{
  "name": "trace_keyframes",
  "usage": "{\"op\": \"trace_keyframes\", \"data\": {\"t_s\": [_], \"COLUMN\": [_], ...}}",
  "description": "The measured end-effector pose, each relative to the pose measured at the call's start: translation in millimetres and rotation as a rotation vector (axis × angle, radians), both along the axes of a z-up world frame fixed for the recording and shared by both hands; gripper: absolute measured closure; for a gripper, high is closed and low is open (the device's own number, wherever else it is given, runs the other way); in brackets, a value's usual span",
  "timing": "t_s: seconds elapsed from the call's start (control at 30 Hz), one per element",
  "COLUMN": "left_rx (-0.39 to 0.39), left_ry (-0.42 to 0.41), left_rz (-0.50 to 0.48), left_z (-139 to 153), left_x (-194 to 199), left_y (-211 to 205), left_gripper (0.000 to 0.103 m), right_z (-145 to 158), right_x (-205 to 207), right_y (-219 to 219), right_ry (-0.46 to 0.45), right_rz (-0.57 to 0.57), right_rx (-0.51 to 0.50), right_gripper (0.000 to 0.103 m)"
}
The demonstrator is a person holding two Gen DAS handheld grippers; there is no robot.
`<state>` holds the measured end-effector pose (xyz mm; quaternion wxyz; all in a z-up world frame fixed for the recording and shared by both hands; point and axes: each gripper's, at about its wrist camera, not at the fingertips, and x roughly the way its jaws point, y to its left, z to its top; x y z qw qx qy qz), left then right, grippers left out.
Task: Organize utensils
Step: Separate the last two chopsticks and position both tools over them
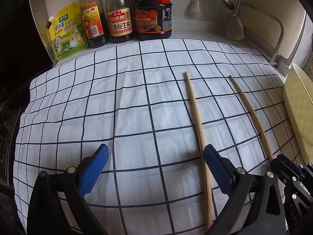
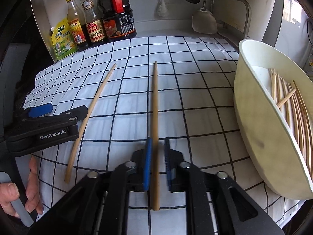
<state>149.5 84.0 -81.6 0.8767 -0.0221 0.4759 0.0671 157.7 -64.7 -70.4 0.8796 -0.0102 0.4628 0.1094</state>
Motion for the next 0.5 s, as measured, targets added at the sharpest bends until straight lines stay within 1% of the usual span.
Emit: {"op": "trace_keyframes", "data": {"t_s": [0.07,0.17,0.3,0.37,0.43,0.47,0.5], "left_rx": [-0.01,0.002,-0.001,-0.014,-0.009,-0.007,-0.01], "left_ry": [0.005,0.034,0.022,0.02,0.012,0.007,0.005], "left_rz": [-0.002,-0.014,-0.014,-0.01,-0.015,-0.022,-0.027], "left_z": [-1.1,-6.5,-7.1,-7.8,-8.0,-7.7,-7.3], "left_x": [1.7,5.8,5.8,5.9,4.8,3.9,3.6], "left_y": [-1.2,-5.2,-5.8,-4.5,-4.9,-5.7,-6.1], "left_gripper": [0.006,0.006,0.005,0.005,0.006,0.008,0.009], "right_z": [-0.6,-3.3,-4.0,-4.7,-5.3,-5.5,-5.4], "right_x": [1.9,5.0,8.1,9.7,9.7,10.0,10.3], "right_y": [0.1,2.8,9.6,15.3,21.5,23.8,25.3], "right_ry": [-0.001,0.01,-0.001,-0.012,-0.024,-0.026,-0.028], "right_rz": [-0.004,0.009,0.02,0.029,0.042,0.049,0.055], "right_rx": [-0.01,-0.017,-0.041,-0.065,-0.085,-0.089,-0.091], "right_gripper": [0.079,0.079,0.079,0.078,0.078,0.078,0.081]}}
